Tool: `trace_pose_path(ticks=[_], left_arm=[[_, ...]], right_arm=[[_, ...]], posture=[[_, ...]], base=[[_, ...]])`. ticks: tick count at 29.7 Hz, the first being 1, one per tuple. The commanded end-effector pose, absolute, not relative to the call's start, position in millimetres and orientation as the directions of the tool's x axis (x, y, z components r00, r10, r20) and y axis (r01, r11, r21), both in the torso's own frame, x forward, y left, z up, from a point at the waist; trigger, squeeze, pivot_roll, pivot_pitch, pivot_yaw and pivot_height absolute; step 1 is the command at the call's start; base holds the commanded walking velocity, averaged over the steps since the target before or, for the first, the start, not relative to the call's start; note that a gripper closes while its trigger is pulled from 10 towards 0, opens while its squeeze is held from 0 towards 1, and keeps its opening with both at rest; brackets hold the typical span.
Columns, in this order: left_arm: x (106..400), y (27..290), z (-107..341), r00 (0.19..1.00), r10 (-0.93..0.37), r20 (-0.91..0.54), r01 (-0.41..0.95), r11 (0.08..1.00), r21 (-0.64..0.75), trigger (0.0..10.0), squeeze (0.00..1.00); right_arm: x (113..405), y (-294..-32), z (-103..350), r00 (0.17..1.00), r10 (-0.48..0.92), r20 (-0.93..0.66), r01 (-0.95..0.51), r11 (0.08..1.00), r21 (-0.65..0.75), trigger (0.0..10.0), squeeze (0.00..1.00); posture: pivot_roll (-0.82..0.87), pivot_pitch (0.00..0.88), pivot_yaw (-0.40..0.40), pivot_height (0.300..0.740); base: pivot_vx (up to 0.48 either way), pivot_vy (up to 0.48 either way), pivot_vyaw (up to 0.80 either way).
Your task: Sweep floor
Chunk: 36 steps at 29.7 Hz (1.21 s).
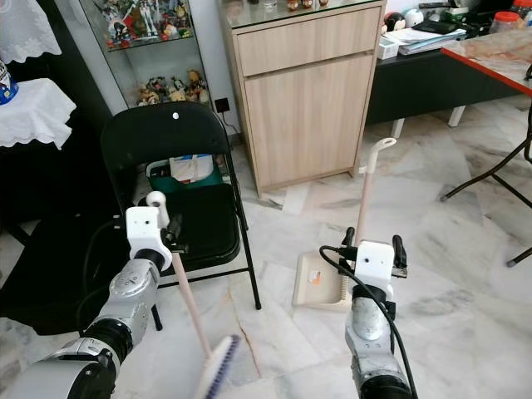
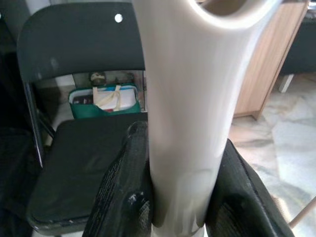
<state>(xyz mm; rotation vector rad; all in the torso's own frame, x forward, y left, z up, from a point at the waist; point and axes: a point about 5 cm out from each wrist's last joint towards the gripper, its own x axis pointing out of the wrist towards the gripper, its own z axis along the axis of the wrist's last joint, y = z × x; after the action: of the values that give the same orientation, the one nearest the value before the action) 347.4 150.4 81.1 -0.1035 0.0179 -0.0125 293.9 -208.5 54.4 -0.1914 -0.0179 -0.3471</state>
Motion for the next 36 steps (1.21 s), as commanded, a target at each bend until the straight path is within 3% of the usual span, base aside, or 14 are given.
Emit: trace_pose_path(ticks=[1, 14, 23, 32, 36], left_arm=[[346.5, 154.4, 80.7, 1.0, -0.018, -0.014, 0.016, 0.996, -0.088, 10.0, 0.0], [330.8, 157.8, 57.1, 0.996, -0.036, -0.084, 0.034, 0.999, -0.024, 10.0, 0.0], [320.1, 198.4, 44.0, 0.982, 0.101, -0.161, -0.1, 0.995, 0.013, 10.0, 0.0], [313.2, 233.1, 44.6, 0.975, 0.125, -0.186, -0.071, 0.96, 0.272, 10.0, 0.0], [306.5, 246.3, 42.1, 0.969, 0.142, -0.2, -0.075, 0.948, 0.309, 10.0, 0.0]], right_arm=[[293.1, -209.0, 54.9, 0.941, -0.334, 0.056, 0.339, 0.925, -0.174, 10.0, 0.0], [290.2, -204.7, 50.0, 0.953, -0.301, 0.034, 0.303, 0.939, -0.161, 10.0, 0.0], [284.6, -210.6, 42.4, 0.955, -0.298, 0.004, 0.293, 0.939, -0.18, 10.0, 0.0], [282.1, -211.2, 38.3, 0.954, -0.3, -0.007, 0.293, 0.936, -0.194, 10.0, 0.0], [279.2, -213.0, 36.0, 0.949, -0.314, -0.01, 0.306, 0.931, -0.199, 10.0, 0.0]], posture=[[-0.15, 0.0, 0.112, 0.74], [-0.18, 0.0, 0.091, 0.74], [-0.17, 0.0, 0.084, 0.74], [-0.16, 0.0, 0.107, 0.74], [-0.15, 0.0, 0.123, 0.74]], base=[[0.0, 0.0, 0.0], [0.0, 0.0, 0.0], [0.0, 0.0, 0.0], [0.0, 0.0, 0.0], [0.0, 0.0, 0.0]])
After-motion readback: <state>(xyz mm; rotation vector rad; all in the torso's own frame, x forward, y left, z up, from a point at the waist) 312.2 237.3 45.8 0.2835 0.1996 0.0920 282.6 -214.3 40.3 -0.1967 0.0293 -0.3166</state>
